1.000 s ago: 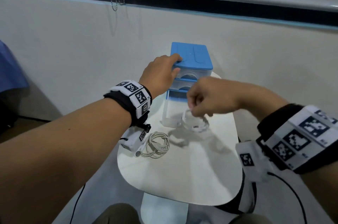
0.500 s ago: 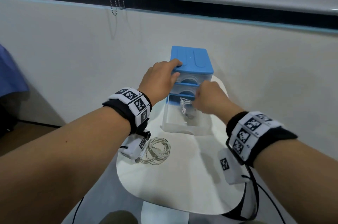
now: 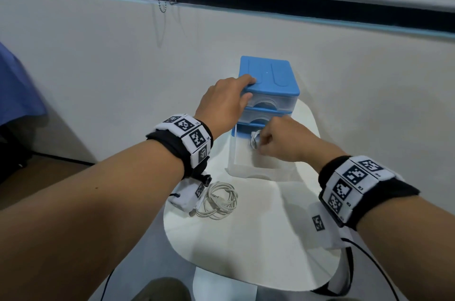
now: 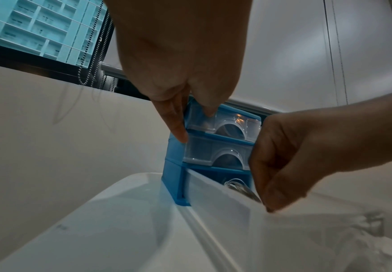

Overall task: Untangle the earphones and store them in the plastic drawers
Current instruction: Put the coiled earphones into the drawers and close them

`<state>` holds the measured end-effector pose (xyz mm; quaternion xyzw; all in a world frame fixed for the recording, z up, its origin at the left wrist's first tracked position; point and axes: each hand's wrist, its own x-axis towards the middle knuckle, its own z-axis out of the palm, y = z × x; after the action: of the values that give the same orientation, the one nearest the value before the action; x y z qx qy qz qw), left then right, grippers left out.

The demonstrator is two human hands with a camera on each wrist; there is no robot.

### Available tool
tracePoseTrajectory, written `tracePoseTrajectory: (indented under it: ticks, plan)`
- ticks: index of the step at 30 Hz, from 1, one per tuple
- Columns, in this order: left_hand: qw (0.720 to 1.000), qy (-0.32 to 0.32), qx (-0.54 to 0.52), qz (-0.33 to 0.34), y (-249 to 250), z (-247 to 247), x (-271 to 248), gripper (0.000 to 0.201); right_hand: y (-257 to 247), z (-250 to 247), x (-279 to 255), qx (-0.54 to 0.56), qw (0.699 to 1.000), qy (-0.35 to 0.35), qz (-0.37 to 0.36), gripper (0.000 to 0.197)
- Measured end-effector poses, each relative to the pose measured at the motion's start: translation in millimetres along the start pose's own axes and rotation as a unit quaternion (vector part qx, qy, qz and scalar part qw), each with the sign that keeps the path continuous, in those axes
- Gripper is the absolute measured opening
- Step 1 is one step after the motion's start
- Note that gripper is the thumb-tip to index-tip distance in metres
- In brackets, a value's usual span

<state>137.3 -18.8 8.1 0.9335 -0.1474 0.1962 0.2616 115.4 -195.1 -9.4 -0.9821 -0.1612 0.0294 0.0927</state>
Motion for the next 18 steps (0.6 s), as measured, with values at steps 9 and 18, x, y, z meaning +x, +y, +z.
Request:
tracePoseTrajectory:
  ticks: [9,18]
  plan:
    - [1.0,0.001,0.001,0.001,0,0,-1,0.037,-1,6,3,-0.091,0.996,0.002,0.016,0.02]
    - [1.0,-0.003,0.0,0.007,-1,-1,1,0.037,-56,-13,-30,0.088,0.982,-0.054,-0.161,0.006]
